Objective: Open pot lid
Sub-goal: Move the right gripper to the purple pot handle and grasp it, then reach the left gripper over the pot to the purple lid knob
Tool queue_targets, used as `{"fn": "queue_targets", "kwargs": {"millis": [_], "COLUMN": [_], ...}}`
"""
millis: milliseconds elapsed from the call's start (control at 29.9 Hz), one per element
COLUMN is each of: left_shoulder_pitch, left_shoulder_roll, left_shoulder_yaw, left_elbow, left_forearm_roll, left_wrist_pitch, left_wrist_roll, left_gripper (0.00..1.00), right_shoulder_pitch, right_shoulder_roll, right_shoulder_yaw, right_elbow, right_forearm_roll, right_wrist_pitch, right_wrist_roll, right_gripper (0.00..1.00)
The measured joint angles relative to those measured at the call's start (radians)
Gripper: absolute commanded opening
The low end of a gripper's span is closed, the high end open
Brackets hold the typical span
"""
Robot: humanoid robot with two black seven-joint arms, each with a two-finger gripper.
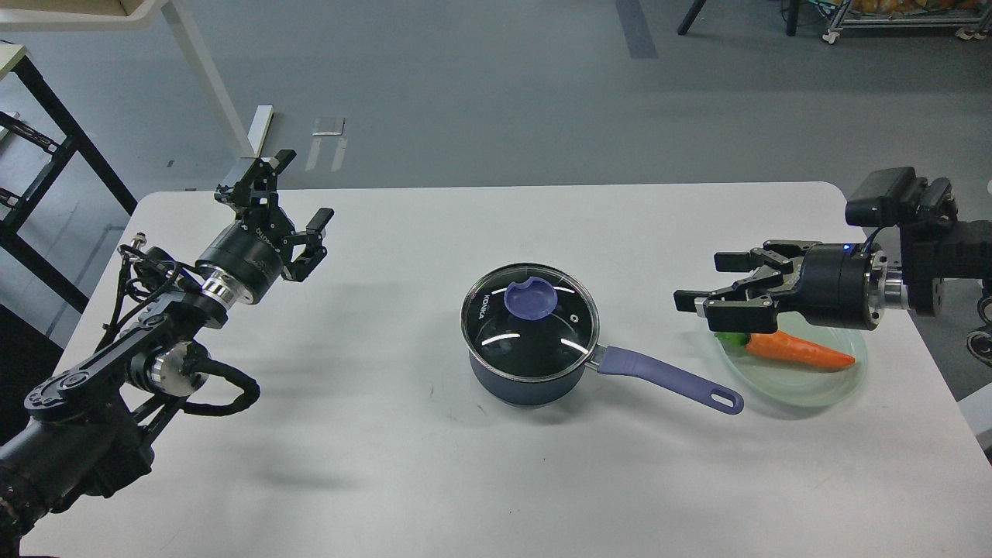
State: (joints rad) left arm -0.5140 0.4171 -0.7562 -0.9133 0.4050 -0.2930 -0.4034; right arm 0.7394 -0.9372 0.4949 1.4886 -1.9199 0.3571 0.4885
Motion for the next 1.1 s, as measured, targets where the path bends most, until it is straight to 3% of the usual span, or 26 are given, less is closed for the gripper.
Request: {"fn": "queue_targets", "kwargs": {"millis": [735,936,1103], "left_shoulder_pitch": [0.011,0.012,0.012], "left_shoulder_roll": [0.003,0.007,0.008], "left_shoulder_yaw": [0.000,0.000,0.000], "left_elbow": [-0.036,-0.038,-0.038], "left_forearm_roll": [0.000,0.000,0.000], "left_wrist_pitch": [0.011,0.011,0.011], "left_wrist_roll": [0.000,0.000,0.000], "left_gripper": [0.99,0.99,0.99], "right_shoulder_pitch": [0.030,0.047,0.056], "right_shoulder_roll": [0.086,0.093,0.093], "right_shoulder_yaw": [-0.198,-0.235,-0.239], "right_elbow": [0.009,0.009,0.009], "right_forearm_roll": [-0.082,-0.122,-0.126], "right_wrist_pitch": [-0.003,-0.003,-0.003], "right_wrist_roll": [0.000,0.000,0.000], "right_gripper": [0.97,0.90,0.71]}}
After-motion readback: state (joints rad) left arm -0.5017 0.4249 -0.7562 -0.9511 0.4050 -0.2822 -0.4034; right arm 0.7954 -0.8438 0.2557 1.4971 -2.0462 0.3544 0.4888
